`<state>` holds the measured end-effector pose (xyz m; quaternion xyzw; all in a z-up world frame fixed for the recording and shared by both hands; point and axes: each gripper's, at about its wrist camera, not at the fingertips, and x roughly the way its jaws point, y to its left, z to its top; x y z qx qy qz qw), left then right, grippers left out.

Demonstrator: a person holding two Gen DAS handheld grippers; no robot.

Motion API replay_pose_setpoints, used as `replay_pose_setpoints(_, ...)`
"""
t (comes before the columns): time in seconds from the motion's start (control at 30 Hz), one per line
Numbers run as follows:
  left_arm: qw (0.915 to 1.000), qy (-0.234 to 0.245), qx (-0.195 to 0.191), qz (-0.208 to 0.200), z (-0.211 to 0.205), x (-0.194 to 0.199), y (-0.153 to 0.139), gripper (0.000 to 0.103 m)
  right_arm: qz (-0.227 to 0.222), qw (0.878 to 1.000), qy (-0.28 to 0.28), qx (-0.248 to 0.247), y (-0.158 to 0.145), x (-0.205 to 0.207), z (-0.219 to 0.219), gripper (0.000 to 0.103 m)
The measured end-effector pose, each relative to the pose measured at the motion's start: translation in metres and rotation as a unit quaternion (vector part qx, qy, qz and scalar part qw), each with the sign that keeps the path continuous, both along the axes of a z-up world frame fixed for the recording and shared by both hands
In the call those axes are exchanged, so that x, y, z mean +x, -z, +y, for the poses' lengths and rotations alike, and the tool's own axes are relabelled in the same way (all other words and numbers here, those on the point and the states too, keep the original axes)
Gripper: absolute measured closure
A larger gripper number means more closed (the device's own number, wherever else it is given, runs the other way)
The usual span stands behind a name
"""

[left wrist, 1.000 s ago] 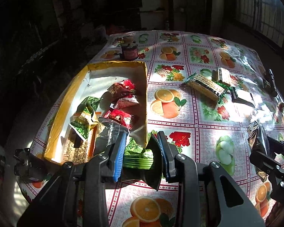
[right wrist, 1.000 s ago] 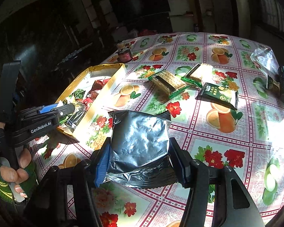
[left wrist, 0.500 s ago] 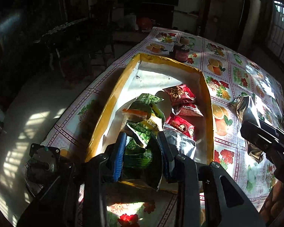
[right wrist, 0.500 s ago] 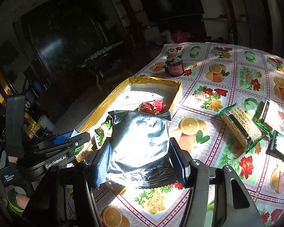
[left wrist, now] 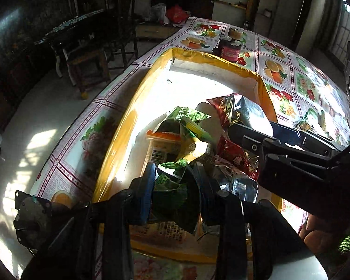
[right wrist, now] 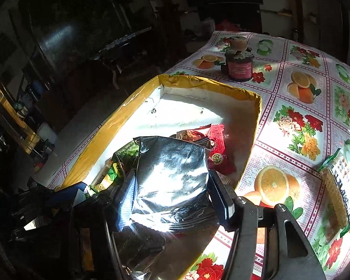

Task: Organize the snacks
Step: 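Carry the green snack and silver foil bag with both tools over the box, then open both tools to drop the green snack and foil bag into the box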

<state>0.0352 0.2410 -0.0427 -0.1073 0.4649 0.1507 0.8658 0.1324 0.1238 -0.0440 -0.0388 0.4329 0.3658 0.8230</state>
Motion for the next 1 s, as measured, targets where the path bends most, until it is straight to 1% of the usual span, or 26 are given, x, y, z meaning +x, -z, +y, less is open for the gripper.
replay_pose_setpoints(0.13,1.0000,0.000,0.004,0.005,-0.001,0.000,0.002,0.067,0.003,1.000,-0.004,-0.005,0.006,0.000,0.003,0.044)
replay_pose_setpoints(0.27,0.9999,-0.002,0.005,0.009,-0.001,0.001,0.002,0.065,0.005,1.000,-0.004,-0.009,0.007,0.001,0.003,0.042)
replay_pose_setpoints(0.33,0.9999,-0.002,0.003,0.012,-0.001,0.000,0.001,0.060,0.010,1.000,-0.007,-0.006,0.005,0.002,0.002,0.039)
replay_pose_setpoints(0.37,0.9999,-0.003,0.005,0.013,-0.002,0.000,0.000,0.052,0.014,1.000,-0.008,-0.001,0.004,0.002,0.001,0.038)
replay_pose_setpoints(0.4,0.9999,-0.003,0.009,0.010,-0.003,-0.002,-0.002,0.048,0.016,1.000,-0.005,0.003,0.003,0.004,0.000,0.037)
replay_pose_setpoints(0.47,0.9998,-0.005,0.016,0.005,-0.004,-0.006,-0.006,0.045,0.017,1.000,-0.001,0.014,-0.002,0.003,-0.007,0.036)
replay_pose_setpoints(0.5,0.9998,-0.007,0.016,0.002,-0.005,-0.007,-0.007,0.039,0.017,1.000,0.002,0.020,-0.005,0.002,-0.012,0.035)
replay_pose_setpoints(0.53,0.9998,-0.009,0.015,-0.001,-0.005,-0.009,-0.009,0.036,0.016,1.000,0.006,0.025,-0.009,0.000,-0.017,0.035)
replay_pose_setpoints(0.57,0.9998,-0.009,0.016,-0.005,-0.006,-0.011,-0.011,0.033,0.014,0.999,0.009,0.031,-0.012,-0.003,-0.023,0.034)
replay_pose_setpoints(0.73,0.9998,-0.008,0.018,-0.009,-0.015,-0.014,-0.017,0.033,0.010,0.998,0.038,0.058,-0.024,-0.013,-0.068,0.032)
replay_pose_setpoints(1.0,0.9994,0.017,0.024,-0.016,-0.046,-0.014,-0.027,0.033,0.026,0.990,0.119,0.069,-0.013,-0.026,-0.161,0.032)
